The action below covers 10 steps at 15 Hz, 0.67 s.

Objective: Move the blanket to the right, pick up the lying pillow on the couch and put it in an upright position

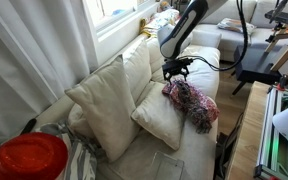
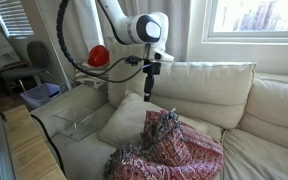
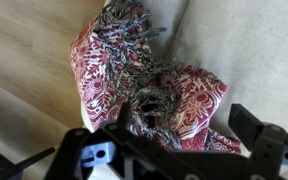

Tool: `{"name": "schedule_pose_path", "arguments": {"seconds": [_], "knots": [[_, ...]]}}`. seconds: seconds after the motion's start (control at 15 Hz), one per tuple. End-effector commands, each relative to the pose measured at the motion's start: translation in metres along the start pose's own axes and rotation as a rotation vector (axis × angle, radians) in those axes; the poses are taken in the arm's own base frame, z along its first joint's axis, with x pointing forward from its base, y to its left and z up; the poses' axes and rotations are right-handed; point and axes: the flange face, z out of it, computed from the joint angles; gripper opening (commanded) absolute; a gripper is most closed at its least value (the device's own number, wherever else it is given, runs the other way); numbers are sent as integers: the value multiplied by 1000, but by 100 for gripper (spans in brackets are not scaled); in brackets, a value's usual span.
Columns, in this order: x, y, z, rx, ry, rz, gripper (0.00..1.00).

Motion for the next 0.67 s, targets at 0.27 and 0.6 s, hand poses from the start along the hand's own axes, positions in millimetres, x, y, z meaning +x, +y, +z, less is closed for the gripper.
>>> {"name": "schedule_pose_path", "arguments": {"seconds": [0.27, 0.6], "knots": [[37, -53, 75, -60, 145, 39, 100], [53, -63, 105, -103, 167, 105, 91]]}}
